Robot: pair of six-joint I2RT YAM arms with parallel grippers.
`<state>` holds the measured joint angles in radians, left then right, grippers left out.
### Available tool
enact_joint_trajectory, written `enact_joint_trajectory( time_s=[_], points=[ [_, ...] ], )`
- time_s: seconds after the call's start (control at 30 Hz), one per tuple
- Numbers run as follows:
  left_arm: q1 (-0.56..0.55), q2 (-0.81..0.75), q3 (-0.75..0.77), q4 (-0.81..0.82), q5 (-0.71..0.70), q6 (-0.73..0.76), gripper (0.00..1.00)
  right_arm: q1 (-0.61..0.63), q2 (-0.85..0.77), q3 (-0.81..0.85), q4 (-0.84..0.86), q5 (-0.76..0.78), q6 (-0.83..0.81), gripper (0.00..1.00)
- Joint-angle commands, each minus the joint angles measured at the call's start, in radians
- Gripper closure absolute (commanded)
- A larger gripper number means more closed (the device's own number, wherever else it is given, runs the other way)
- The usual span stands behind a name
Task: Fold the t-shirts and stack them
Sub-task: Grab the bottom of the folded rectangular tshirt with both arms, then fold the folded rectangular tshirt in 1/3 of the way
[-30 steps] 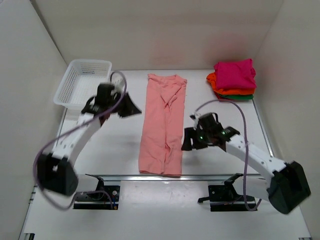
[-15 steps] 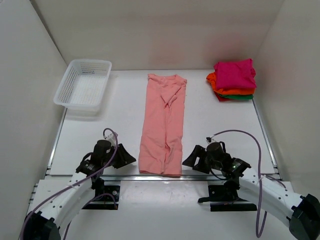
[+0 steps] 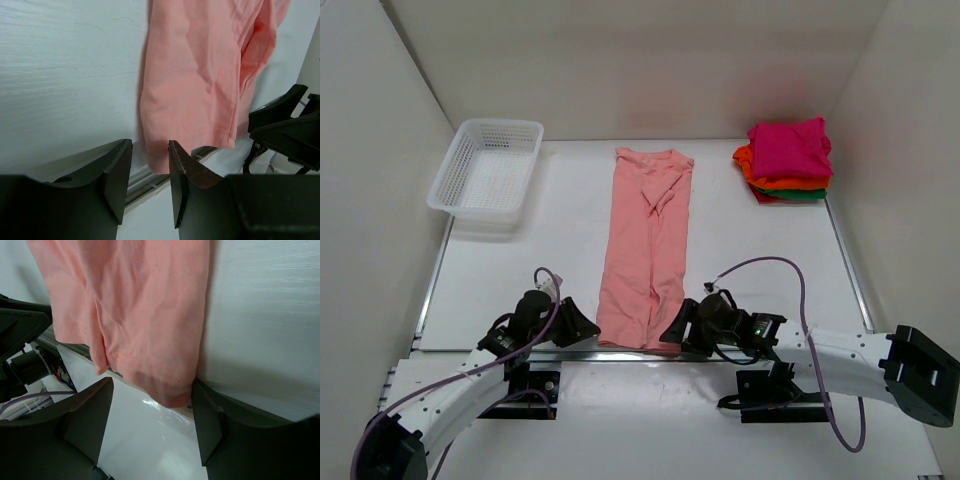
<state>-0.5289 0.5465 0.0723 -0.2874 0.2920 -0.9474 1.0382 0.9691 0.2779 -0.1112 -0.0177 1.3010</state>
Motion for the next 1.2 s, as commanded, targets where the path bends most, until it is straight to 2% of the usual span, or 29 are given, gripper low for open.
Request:
enact_joint_trajectory(
  time_s=[0.0,0.17,0.2,0.23,0.27,0.3,0.33,0.43,0.53,0.63,0.73,0.8,0.9,1.03,1.17],
  points=[
    [-0.052,0.041,-0.006,0.056,-0.028,-0.033,0.53,0.016,0.052,-0.013,-0.059,0.059,0.007,0.4],
    [-0.109,0.093,0.009,0.106,-0.068,-0.06,0.52,0.025,0.085,-0.003,-0.048,0.042,0.011,0.47],
    [-0.111,0.111,0.017,0.119,-0.07,-0.059,0.52,0.025,0.091,-0.005,-0.045,0.041,0.006,0.62],
    [-0.114,0.121,0.02,0.119,-0.062,-0.048,0.55,0.025,0.094,0.001,-0.041,0.035,0.004,0.84],
    [-0.112,0.128,0.026,0.123,-0.053,-0.045,0.65,0.019,0.089,0.0,-0.047,0.036,-0.002,0.93],
    [-0.109,0.138,0.033,0.119,-0.051,-0.042,0.7,0.022,0.089,0.01,-0.051,0.039,-0.005,0.99],
    [-0.114,0.139,0.041,0.11,-0.048,-0.028,0.82,0.022,0.089,0.01,-0.065,0.03,-0.015,1.0],
    [-0.132,0.158,0.089,0.07,-0.053,-0.004,1.0,0.005,0.089,0.038,-0.082,-0.04,-0.068,1.0],
    [-0.151,0.205,0.156,0.024,-0.04,0.019,1.0,-0.015,0.082,0.09,-0.129,-0.089,-0.127,1.0],
    [-0.111,0.288,0.252,-0.007,-0.03,0.055,1.0,-0.133,0.089,0.153,-0.173,-0.18,-0.241,1.0],
    [-0.047,0.438,0.407,-0.042,0.002,0.117,1.0,-0.292,0.138,0.289,-0.246,-0.293,-0.434,1.0],
    [-0.014,0.565,0.57,-0.094,0.016,0.194,1.0,-0.412,0.219,0.372,-0.327,-0.388,-0.526,1.0],
    [0.033,0.78,0.745,-0.17,0.099,0.21,1.0,-0.515,0.33,0.533,-0.425,-0.49,-0.636,1.0],
    [0.082,0.886,0.935,-0.254,0.093,0.211,1.0,-0.604,0.469,0.795,-0.544,-0.53,-0.713,1.0],
    [0.154,1.004,1.134,-0.344,0.098,0.236,1.0,-0.668,0.577,0.928,-0.619,-0.562,-0.732,1.0]
  ],
)
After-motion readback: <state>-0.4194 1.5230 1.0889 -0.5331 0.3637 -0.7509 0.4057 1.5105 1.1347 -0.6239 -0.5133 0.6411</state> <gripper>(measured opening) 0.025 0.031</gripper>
